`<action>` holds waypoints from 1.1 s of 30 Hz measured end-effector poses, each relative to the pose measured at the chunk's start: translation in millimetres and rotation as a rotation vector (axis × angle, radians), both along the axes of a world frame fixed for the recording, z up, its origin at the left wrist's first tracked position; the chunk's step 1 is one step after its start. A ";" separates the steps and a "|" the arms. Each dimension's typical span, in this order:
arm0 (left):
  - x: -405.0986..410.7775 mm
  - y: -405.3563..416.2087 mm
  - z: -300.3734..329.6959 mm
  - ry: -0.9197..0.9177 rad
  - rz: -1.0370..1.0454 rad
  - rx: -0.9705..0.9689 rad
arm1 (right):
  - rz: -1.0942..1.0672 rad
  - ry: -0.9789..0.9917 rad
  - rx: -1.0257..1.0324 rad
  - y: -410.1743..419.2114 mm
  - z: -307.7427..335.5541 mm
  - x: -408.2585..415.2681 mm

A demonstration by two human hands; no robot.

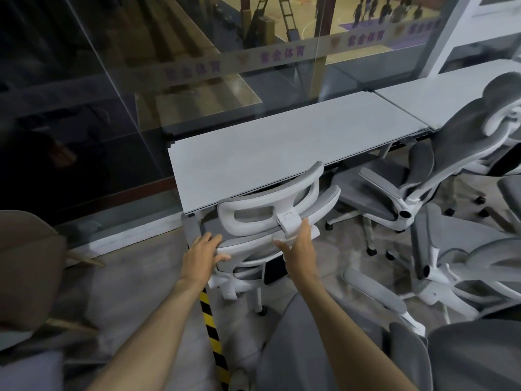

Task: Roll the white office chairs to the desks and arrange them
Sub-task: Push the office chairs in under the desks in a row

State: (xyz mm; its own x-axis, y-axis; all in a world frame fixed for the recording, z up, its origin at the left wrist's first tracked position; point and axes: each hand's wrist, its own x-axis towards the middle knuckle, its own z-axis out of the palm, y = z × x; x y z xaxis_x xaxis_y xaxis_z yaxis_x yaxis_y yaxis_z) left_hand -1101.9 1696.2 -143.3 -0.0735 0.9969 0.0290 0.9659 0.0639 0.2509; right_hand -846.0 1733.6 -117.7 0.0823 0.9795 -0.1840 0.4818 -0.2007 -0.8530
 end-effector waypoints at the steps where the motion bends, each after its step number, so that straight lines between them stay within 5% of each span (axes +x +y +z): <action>1: -6.6 5.0 2.5 -0.020 0.007 -0.016 | 0.009 0.008 -0.008 3.8 1.3 -6.7; 13: -56.3 43.3 5.6 -0.092 -0.027 0.007 | 0.013 -0.022 0.052 40.9 -5.7 -55.0; 21: -57.2 37.5 -3.4 -0.117 -0.051 0.010 | 0.024 -0.234 0.031 29.7 -0.9 -50.3; 33: 17.6 -24.9 51.6 0.038 0.005 0.096 | 0.273 -0.376 0.033 -32.4 54.4 14.3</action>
State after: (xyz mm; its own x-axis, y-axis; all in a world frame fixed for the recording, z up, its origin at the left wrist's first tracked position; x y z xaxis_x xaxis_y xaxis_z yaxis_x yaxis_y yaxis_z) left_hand -1084.3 1671.4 -91.8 -0.0752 0.9890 0.1274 0.9745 0.0458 0.2198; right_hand -831.7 1701.2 -63.3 -0.1243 0.9794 -0.1590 0.7905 0.0009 -0.6125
